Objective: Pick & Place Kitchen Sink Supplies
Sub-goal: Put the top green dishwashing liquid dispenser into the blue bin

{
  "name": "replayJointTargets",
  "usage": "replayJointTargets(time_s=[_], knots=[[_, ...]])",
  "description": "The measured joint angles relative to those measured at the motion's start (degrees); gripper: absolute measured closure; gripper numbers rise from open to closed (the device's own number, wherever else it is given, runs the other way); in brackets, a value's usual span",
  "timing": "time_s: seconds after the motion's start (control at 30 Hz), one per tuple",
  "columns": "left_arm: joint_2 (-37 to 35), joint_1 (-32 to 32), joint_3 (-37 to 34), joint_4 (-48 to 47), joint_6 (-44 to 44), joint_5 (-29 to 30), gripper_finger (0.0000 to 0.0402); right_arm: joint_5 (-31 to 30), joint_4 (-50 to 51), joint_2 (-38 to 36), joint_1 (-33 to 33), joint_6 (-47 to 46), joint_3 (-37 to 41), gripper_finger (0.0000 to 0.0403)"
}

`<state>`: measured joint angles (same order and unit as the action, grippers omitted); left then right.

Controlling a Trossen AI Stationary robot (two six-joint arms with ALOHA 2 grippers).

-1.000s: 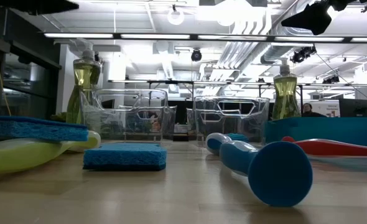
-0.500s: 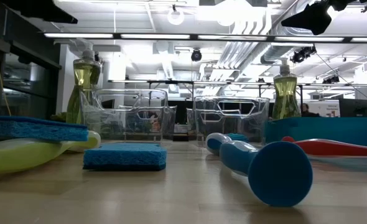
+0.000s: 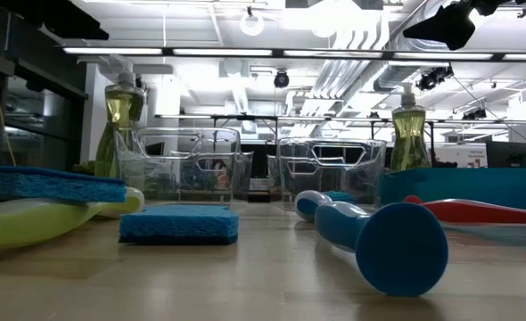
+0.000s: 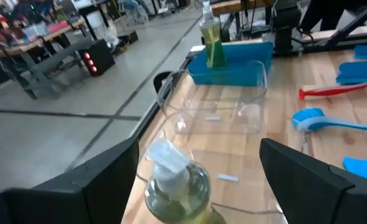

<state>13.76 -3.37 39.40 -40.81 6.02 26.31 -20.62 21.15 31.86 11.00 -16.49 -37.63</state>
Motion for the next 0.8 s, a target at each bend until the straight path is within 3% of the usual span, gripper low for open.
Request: replayJointTargets(time_s=[0.23, 0.8], knots=[[0.00, 0.02, -0.02, -1.26, -4.79, 1.57, 0.0073, 0.00, 0.02, 0.00, 0.00, 0.00, 0.00, 0.0004], [-4.35, 0.02, -0.11, -3.82, -5.20, 3.24, 0.0073, 0.00, 0.00, 0.00, 0.00, 0.02, 0.02, 0.0004]])
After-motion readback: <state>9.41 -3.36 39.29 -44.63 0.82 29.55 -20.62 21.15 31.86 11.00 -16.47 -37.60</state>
